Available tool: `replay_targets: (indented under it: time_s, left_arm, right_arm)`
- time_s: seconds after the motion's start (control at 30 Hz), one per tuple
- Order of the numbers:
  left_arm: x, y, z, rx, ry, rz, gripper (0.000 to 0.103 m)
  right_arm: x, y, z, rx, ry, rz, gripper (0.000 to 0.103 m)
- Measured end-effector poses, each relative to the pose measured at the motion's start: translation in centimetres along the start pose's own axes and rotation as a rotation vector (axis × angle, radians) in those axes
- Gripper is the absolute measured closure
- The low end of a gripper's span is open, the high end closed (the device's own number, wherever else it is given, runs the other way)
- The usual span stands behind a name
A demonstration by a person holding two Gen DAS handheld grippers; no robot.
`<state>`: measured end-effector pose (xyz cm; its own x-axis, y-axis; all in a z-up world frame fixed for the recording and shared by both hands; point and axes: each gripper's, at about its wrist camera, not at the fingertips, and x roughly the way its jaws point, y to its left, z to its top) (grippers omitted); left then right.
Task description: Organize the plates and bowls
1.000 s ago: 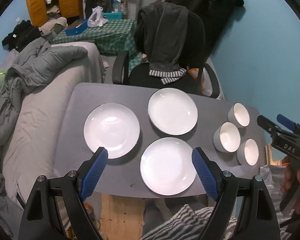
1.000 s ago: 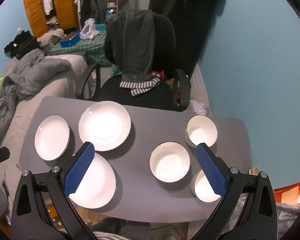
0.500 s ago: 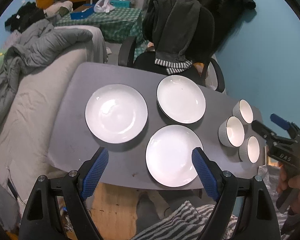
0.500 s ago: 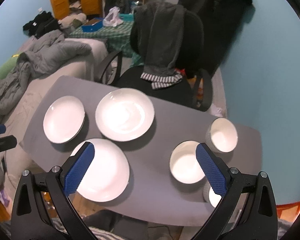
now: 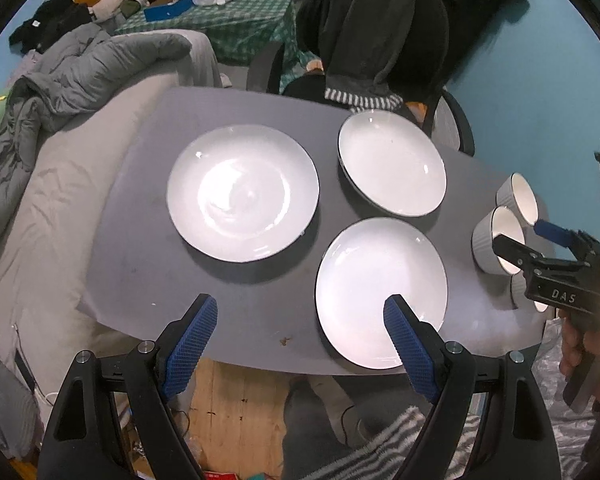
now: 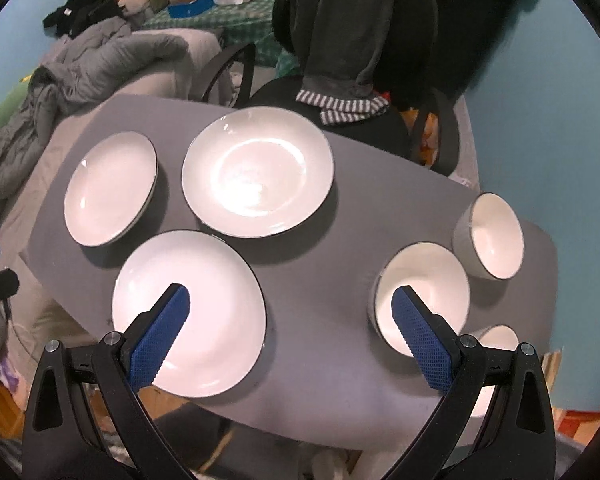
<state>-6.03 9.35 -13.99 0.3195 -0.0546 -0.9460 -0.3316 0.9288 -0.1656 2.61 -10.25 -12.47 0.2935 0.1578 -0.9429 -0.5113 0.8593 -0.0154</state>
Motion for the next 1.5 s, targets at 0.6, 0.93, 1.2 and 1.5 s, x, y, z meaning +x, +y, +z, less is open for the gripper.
replay_targets:
  time_s: [0.6, 0.93, 1.2, 1.5]
  left_arm:
    - [6.8, 0.3, -1.6, 0.018, 0.092, -0.025, 0.016]
    - [9.2, 0.1, -2.2, -0.005, 0.142, -0.036, 0.016]
    - [11.3, -0.5, -2.4, -0.087, 0.207, -0.058, 0.016]
    - [12.6, -0.9, -2.4, -0.084, 0.243, -0.066, 0.024]
  right_arm:
    - [7.0, 0.2, -0.7, 0.027, 0.176, 0.067, 0.009]
    - [9.4, -0.5, -1.7, 0.076, 0.258, 0.127, 0.020]
    - [11.2, -0.5, -2.3, 0.066, 0.306, 0.155, 0.044]
    - [12.4, -1.2, -3.3, 0.081, 0.343, 0.202, 0.075]
